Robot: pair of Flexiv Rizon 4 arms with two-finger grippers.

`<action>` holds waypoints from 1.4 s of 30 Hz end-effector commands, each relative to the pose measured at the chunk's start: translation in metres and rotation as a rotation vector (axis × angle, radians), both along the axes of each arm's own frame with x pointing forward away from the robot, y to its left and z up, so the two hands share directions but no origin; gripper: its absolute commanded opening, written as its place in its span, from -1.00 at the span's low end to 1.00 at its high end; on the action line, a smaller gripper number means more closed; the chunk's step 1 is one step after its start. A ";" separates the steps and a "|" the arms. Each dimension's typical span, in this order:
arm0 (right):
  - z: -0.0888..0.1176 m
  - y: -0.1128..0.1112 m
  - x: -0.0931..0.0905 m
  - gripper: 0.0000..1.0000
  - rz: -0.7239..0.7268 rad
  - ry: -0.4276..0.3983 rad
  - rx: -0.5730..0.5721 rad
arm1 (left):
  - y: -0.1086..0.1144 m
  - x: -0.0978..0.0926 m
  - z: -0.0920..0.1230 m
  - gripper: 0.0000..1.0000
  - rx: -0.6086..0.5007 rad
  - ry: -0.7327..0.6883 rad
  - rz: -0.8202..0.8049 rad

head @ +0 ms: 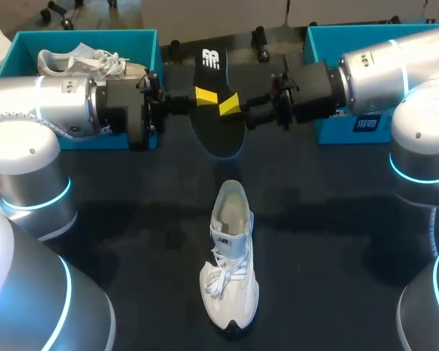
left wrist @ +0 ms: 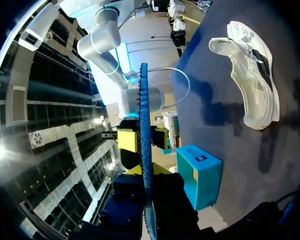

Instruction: Take the shoe out of the shoebox, open the shoe tongue, remove and reinsert the insole, then place the shoe into the shoebox

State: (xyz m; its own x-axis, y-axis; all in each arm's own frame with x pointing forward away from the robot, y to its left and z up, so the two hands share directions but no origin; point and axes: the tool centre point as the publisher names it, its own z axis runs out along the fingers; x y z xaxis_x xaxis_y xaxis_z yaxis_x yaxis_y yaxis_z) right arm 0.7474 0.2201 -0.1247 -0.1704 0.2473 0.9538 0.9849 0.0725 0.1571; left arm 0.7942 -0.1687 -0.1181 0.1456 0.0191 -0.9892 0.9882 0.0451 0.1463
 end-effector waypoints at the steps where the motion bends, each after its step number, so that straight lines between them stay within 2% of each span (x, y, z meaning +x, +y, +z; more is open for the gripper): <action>1: -0.001 0.001 0.000 -0.36 -0.002 0.003 -0.001 | 0.000 0.000 0.000 -1.00 0.000 -0.003 -0.004; 11: 0.001 0.001 -0.002 -0.41 -0.003 -0.002 -0.004 | -0.001 -0.002 -0.002 -1.00 0.005 -0.008 -0.011; 21: 0.001 0.001 -0.003 -0.65 -0.004 -0.001 -0.005 | -0.001 -0.002 -0.002 -1.00 0.004 -0.010 -0.008; 32: 0.001 0.003 -0.004 -0.65 -0.003 -0.003 -0.002 | -0.002 -0.001 -0.003 -1.00 0.003 -0.013 -0.006; 37: 0.001 0.004 -0.004 -1.00 -0.003 -0.002 -0.001 | -0.002 -0.001 -0.003 -1.00 0.004 -0.014 -0.005; 42: 0.000 0.006 -0.003 -1.00 0.003 -0.001 0.000 | -0.003 -0.001 -0.004 -1.00 0.007 -0.017 0.001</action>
